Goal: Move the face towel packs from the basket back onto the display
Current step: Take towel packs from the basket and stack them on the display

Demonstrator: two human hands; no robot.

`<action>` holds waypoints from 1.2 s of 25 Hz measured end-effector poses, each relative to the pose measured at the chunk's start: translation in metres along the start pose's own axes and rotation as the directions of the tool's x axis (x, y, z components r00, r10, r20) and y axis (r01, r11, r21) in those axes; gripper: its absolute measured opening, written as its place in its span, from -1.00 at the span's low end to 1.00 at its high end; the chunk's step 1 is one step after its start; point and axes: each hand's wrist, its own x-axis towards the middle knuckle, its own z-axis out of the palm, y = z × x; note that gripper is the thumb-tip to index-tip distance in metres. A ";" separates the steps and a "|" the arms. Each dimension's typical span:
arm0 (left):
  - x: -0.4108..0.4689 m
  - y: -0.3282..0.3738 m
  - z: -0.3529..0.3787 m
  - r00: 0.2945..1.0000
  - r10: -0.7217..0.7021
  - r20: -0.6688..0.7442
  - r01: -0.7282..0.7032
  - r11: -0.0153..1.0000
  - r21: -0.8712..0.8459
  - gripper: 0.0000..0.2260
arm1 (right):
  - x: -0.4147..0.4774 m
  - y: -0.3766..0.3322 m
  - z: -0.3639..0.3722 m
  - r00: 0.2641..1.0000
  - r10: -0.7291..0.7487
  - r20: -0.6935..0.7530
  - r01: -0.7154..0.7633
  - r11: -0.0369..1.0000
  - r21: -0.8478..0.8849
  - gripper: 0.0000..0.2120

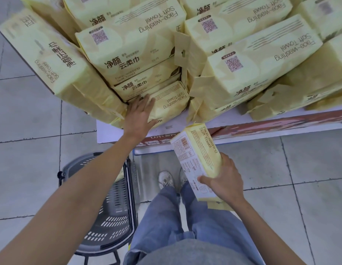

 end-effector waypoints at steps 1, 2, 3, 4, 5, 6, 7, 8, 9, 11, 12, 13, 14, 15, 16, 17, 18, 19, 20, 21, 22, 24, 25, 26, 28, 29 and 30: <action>-0.001 0.001 -0.001 1.000 -0.003 0.002 0.003 1.000 -0.016 -0.37 | 0.000 -0.001 0.000 1.000 -0.005 0.000 0.005 1.000 0.004 -0.14; -0.004 0.003 -0.002 1.000 -0.005 0.007 0.005 0.999 -0.046 -0.38 | 0.000 -0.002 -0.001 1.000 -0.015 0.001 0.015 1.000 0.008 -0.15; -0.007 0.004 -0.003 1.000 -0.001 0.007 0.002 0.996 -0.092 -0.40 | -0.001 -0.003 -0.002 1.000 -0.028 0.000 0.028 1.000 0.010 -0.16; -0.013 0.007 -0.006 1.000 0.004 -0.007 -0.005 0.989 -0.151 -0.42 | -0.002 -0.005 -0.004 0.999 -0.046 -0.002 0.046 0.999 0.005 -0.18; -0.021 0.010 -0.012 0.999 -0.002 -0.034 -0.005 0.974 -0.227 -0.45 | -0.004 -0.007 -0.006 0.998 -0.069 -0.002 0.069 0.998 -0.008 -0.19; -0.031 0.013 -0.020 0.997 -0.033 -0.067 0.010 0.946 -0.325 -0.47 | -0.006 -0.009 -0.008 0.995 -0.098 0.000 0.098 0.995 -0.027 -0.19; -0.043 0.018 -0.030 0.992 -0.087 -0.096 0.036 0.898 -0.438 -0.47 | -0.009 -0.012 -0.011 0.991 -0.132 0.005 0.132 0.990 -0.048 -0.19; -0.056 0.023 -0.040 0.984 -0.156 -0.087 0.083 0.831 -0.550 -0.45 | -0.012 -0.017 -0.013 0.986 -0.166 0.010 0.167 0.984 -0.063 -0.18; -0.069 0.028 -0.049 0.971 -0.237 -0.026 0.163 0.739 -0.654 -0.41 | -0.016 -0.023 -0.015 0.980 -0.200 0.009 0.200 0.977 -0.072 -0.16; -0.091 0.034 -0.058 0.890 -0.394 0.231 0.400 0.431 -0.809 -0.25 | -0.022 -0.041 -0.016 0.960 -0.278 -0.024 0.274 0.956 -0.100 -0.15; -0.100 0.036 -0.063 0.829 -0.417 0.373 0.494 0.232 -0.838 -0.15 | -0.024 -0.052 -0.016 0.942 -0.333 -0.047 0.325 0.937 -0.127 -0.16; -0.106 0.038 -0.068 0.783 -0.386 0.488 0.544 0.046 -0.838 -0.05 | -0.027 -0.063 -0.016 0.920 -0.385 -0.066 0.373 0.916 -0.146 -0.18; -0.109 0.040 -0.070 0.774 -0.341 0.534 0.540 -0.088 -0.837 0.03 | -0.029 -0.074 -0.015 0.901 -0.426 -0.082 0.413 0.900 -0.143 -0.19; -0.111 0.044 -0.074 0.798 -0.325 0.508 0.478 -0.173 -0.861 0.04 | -0.033 -0.085 -0.014 0.885 -0.457 -0.093 0.443 0.886 -0.134 -0.19; -0.110 0.049 -0.078 0.827 -0.353 0.438 0.384 -0.214 -0.898 0.00 | -0.036 -0.094 -0.012 0.872 -0.479 -0.103 0.466 0.875 -0.128 -0.19; -0.108 0.054 -0.084 0.836 -0.409 0.366 0.298 -0.223 -0.928 -0.03 | -0.040 -0.103 -0.012 0.856 -0.506 -0.107 0.493 0.861 -0.128 -0.17; -0.105 0.055 -0.089 0.822 -0.467 0.325 0.246 -0.224 -0.943 -0.03 | -0.041 -0.109 -0.012 0.842 -0.532 -0.090 0.521 0.845 -0.119 -0.14; -0.101 0.054 -0.095 0.801 -0.507 0.318 0.227 -0.234 -0.945 -0.05 | -0.041 -0.112 -0.015 0.831 -0.555 -0.039 0.551 0.831 -0.073 -0.11; -0.097 0.049 -0.100 0.790 -0.515 0.332 0.229 -0.254 -0.940 -0.07 | -0.038 -0.115 -0.020 0.820 -0.572 0.039 0.571 0.821 0.023 -0.10; -0.095 0.040 -0.105 0.801 -0.477 0.361 0.258 -0.271 -0.928 -0.12 | -0.034 -0.117 -0.029 0.800 -0.587 0.120 0.572 0.808 0.142 -0.10; -0.093 0.032 -0.114 0.825 -0.399 0.401 0.310 -0.275 -0.910 -0.21 | -0.028 -0.119 -0.040 0.771 -0.612 0.175 0.570 0.787 0.237 -0.10; -0.090 0.016 -0.131 0.841 -0.188 0.507 0.457 -0.255 -0.852 -0.42 | -0.014 -0.127 -0.064 0.716 -0.673 0.184 0.614 0.734 0.290 -0.04; -0.089 0.010 -0.139 0.840 -0.077 0.537 0.503 -0.258 -0.825 -0.47 | -0.006 -0.134 -0.075 0.684 -0.709 0.172 0.662 0.702 0.263 0.02; -0.086 0.006 -0.145 0.831 0.022 0.556 0.541 -0.262 -0.799 -0.46 | -0.001 -0.143 -0.083 0.640 -0.749 0.169 0.723 0.662 0.198 0.08; -0.081 -0.001 -0.151 0.796 0.173 0.581 0.606 -0.239 -0.759 -0.40 | 0.004 -0.164 -0.094 0.503 -0.837 0.214 0.858 0.514 -0.004 0.16; -0.079 -0.002 -0.152 0.775 0.239 0.585 0.629 -0.193 -0.753 -0.39 | 0.006 -0.175 -0.097 0.414 -0.874 0.255 0.910 0.399 -0.110 0.17; -0.078 -0.002 -0.154 0.752 0.300 0.587 0.643 -0.134 -0.754 -0.39 | 0.008 -0.184 -0.098 0.339 -0.887 0.314 0.938 0.292 -0.187 0.18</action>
